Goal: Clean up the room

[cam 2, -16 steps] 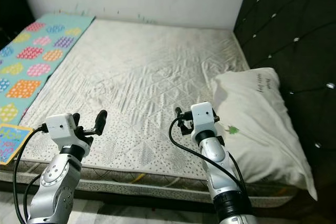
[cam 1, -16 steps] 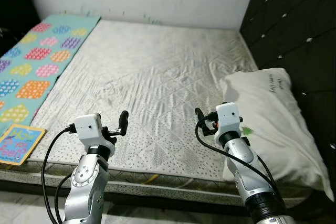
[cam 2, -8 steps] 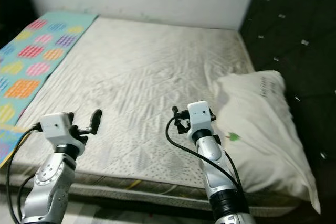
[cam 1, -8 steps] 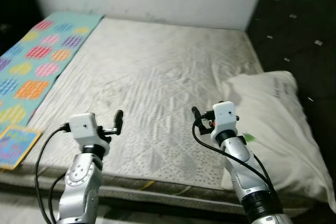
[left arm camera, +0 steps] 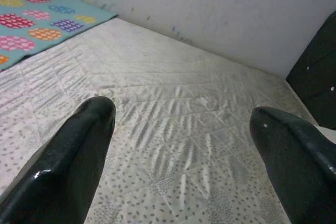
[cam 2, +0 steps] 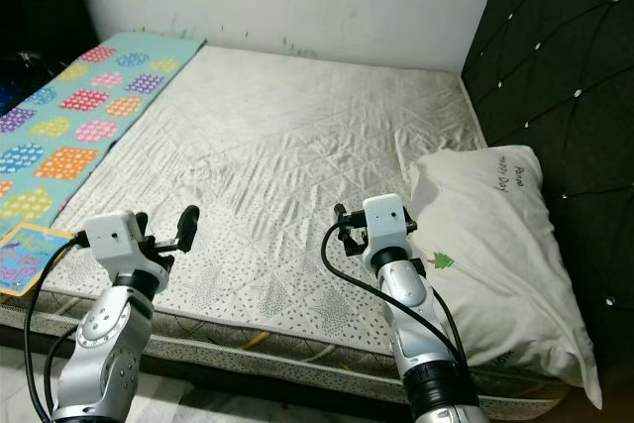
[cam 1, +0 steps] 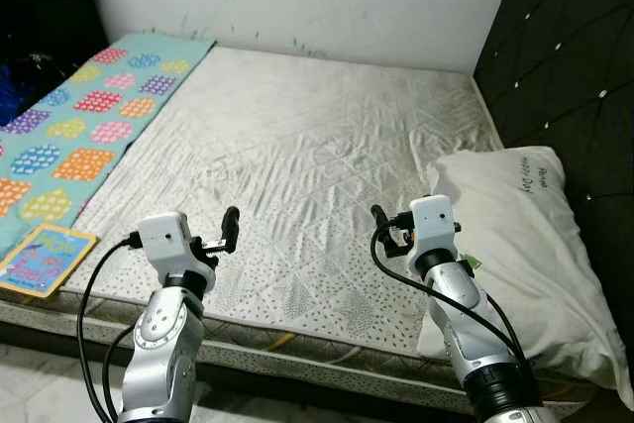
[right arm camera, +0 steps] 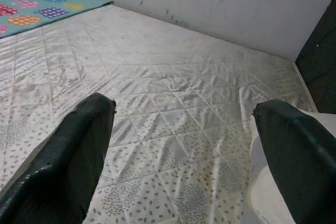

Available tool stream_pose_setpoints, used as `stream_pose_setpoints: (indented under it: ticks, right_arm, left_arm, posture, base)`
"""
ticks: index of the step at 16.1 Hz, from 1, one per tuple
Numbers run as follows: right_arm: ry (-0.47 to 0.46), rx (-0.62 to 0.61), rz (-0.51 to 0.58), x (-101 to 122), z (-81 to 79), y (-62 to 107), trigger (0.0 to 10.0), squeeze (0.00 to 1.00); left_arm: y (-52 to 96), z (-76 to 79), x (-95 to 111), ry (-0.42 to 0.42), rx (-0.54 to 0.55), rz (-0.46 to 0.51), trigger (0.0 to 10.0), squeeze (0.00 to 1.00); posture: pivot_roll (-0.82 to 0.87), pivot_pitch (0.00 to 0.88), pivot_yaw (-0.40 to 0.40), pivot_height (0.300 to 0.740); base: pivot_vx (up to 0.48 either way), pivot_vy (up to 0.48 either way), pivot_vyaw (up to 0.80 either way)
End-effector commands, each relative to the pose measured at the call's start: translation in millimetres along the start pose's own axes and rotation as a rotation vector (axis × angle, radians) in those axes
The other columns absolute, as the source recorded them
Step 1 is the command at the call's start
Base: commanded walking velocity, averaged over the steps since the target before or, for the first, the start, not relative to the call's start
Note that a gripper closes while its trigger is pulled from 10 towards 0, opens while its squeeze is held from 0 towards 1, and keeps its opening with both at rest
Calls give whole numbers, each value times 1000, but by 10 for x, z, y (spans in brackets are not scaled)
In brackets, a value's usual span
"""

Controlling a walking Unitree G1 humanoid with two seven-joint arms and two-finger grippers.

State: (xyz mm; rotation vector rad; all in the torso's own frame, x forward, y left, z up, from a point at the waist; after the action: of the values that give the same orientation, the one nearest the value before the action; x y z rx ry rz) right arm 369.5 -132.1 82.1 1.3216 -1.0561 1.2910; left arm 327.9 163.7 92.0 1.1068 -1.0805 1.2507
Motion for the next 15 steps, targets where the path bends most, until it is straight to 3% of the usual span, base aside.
stream_pose_setpoints:
  ticks: [1,4,9,15]
  right_arm:
    - [-23,-9,19,67,35,-27,10000,0]
    - [-37,-5,5,48,38,-34,10000,0]
    - [-35,-5,6,48,39,-35,10000,0]
    - [-30,-1,1,37,34,-31,10000,0]
  left_arm:
    - [-18,-22,-20,0,17,-15,10000,0]
    - [-29,-3,-8,5,5,-8,10000,0]
    - [-31,-1,-11,8,6,-8,10000,0]
    - [-23,8,-22,10,3,-13,10000,0]
  posture:
    - [-110,0,-30,740]
    - [-113,0,-29,740]
    - [-114,0,-27,740]
    - [-114,0,-28,740]
  base:
    - [0,0,0]
    - [0,0,0]
    - [0,260,-636]
    - [0,348,0]
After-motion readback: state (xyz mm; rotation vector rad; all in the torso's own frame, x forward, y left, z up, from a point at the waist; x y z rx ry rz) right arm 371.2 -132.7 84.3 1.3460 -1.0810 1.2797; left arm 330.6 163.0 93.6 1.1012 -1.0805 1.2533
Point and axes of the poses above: a point about 5 cm out from each wrist's last joint towards the gripper, its own y axis pointing back from the gripper into the wrist, its own x axis along the axis of the wrist's last joint, z = x × y, the point moved 5 cm from there along -y, pointing out of the wrist towards the gripper, and after that the axes turned 6 degrees about -y, right-handed, at the moved point
